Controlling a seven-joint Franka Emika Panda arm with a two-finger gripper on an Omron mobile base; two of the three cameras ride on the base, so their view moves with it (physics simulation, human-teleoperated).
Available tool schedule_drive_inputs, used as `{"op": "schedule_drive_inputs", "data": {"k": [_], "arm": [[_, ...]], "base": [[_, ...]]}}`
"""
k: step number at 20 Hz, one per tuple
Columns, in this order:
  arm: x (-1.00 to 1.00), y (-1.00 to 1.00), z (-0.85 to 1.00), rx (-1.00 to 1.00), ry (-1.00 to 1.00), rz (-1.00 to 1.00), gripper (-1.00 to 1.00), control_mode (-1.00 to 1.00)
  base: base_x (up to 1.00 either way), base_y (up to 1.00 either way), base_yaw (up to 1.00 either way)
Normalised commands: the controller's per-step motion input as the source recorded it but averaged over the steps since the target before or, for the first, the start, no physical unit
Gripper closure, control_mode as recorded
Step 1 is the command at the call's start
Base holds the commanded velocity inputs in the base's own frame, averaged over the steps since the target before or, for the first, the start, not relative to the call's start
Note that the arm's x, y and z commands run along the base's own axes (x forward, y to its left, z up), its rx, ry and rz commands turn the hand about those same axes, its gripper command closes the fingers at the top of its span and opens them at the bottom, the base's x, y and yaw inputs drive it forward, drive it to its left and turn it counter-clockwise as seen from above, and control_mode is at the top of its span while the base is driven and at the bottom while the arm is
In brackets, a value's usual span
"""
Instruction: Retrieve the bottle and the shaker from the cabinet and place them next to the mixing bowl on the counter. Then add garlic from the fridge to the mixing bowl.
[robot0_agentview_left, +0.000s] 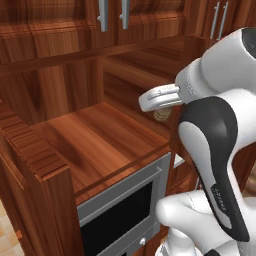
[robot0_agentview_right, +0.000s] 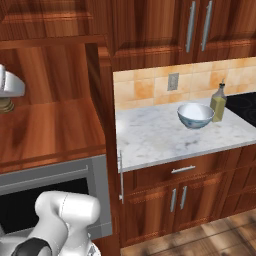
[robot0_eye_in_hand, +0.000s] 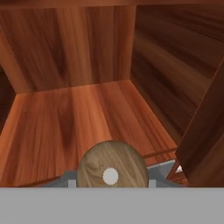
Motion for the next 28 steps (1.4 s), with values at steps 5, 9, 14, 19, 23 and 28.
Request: {"op": "schedule_drive_inputs", "data": {"k": [5,9,14,19,23,28], "arm": [[-0.24,-0.34,-0.14,0.00,-0.04,0.00,1.00,-1.00],[0.00,-0.34,-0.05,0.02,0.00,0.00,1.00,-1.00],[0.00,0.00,0.00,0.00,0.00,0.00,1.00,-1.00],[0.00,0.00,0.00,0.00,0.00,0.00,1.00,-1.00],[0.00,0.00,0.00,0.00,0.00,0.00,1.00,1.00],[0.00,0.00,0.00,0.00,0.00,0.00,1.00,1.00]], "base": [[0.00,0.00,0.00],[0.00,0.00,0.00],[0.00,0.00,0.00],[0.00,0.00,0.00],[-0.62,-0.01,-0.02],[-1.00,-0.20,-0.12]]}}
